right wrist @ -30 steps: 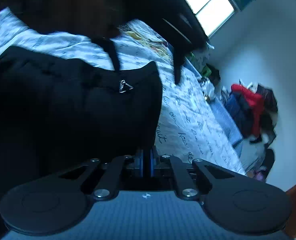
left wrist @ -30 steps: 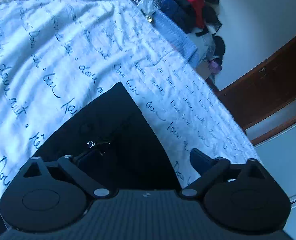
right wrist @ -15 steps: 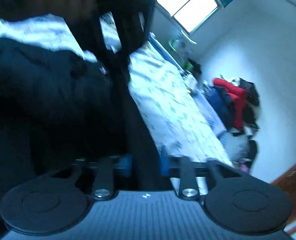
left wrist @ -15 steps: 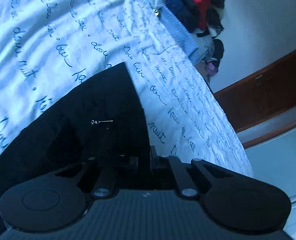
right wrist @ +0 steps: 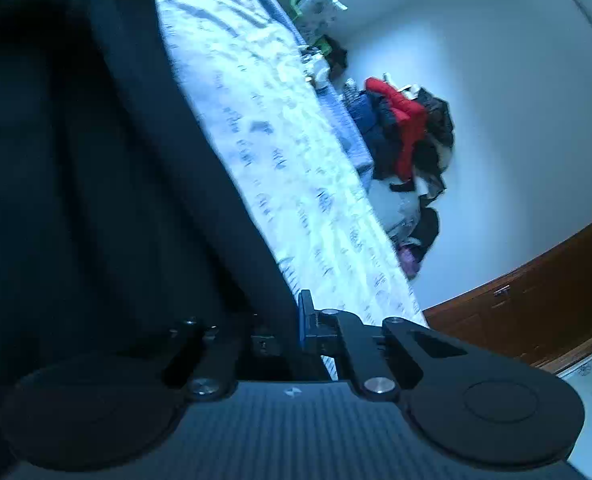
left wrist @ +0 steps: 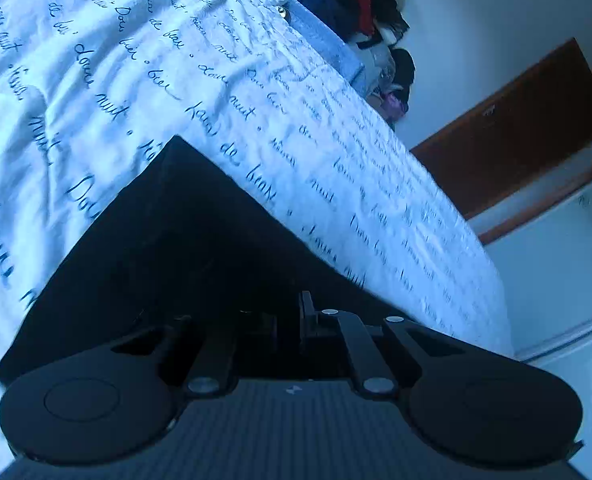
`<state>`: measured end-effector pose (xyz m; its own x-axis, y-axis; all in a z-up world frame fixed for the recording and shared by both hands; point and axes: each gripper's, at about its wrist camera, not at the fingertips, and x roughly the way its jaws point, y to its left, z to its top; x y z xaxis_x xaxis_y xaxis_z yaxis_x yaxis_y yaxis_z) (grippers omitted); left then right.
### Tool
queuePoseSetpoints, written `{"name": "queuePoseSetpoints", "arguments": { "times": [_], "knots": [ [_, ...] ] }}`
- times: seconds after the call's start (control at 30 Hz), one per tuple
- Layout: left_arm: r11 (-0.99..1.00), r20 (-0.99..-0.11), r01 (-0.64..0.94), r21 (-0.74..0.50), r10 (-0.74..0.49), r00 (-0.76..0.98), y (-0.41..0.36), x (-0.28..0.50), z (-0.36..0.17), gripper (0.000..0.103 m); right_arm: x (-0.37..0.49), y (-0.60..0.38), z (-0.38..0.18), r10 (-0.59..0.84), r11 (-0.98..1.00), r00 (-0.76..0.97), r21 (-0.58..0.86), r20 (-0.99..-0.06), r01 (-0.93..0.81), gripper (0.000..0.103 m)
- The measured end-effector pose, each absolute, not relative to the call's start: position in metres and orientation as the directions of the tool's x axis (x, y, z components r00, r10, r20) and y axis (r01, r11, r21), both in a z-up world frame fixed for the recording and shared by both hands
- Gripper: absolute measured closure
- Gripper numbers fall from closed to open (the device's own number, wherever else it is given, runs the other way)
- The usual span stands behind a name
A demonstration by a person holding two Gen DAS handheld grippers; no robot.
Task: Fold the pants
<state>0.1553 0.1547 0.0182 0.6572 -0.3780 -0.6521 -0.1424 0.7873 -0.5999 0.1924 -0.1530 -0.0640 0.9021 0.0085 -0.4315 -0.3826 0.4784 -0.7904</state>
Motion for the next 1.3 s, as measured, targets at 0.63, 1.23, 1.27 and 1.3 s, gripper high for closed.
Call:
{"name": "queuePoseSetpoints", "arguments": {
  "times": [0.63, 1.23, 1.27, 1.3],
  "knots": [
    [0.914, -0.714, -0.064, -0.401, -0.268, 0.647, 0.165, 0.08, 0.012, 0.09, 0.065, -0.122, -0.089, 0.064, 0.425, 0.882, -0.787, -0.466, -0.447, 0.1],
    [0.945, -0.754, -0.133, -0.298, -0.148, 0.64, 0.159, 0.078, -0.001, 0.082, 0.039, -0.125, -0.089, 0.099, 0.494, 0.839, -0.705, -0.535, -0.508, 0.097],
    [0.945, -0.756, -0.138, -0.296, -0.143, 0.639, 0.158, 0.078, -0.001, 0.082, 0.039, -0.128, -0.087, 0.109, 0.515, 0.834, -0.687, -0.541, -0.513, 0.097],
    [0.948, -0.757, -0.14, -0.286, -0.134, 0.639, 0.156, 0.079, -0.001, 0.082, 0.038, -0.128, -0.086, 0.11, 0.522, 0.834, -0.683, -0.541, -0.511, 0.097]
  ]
}}
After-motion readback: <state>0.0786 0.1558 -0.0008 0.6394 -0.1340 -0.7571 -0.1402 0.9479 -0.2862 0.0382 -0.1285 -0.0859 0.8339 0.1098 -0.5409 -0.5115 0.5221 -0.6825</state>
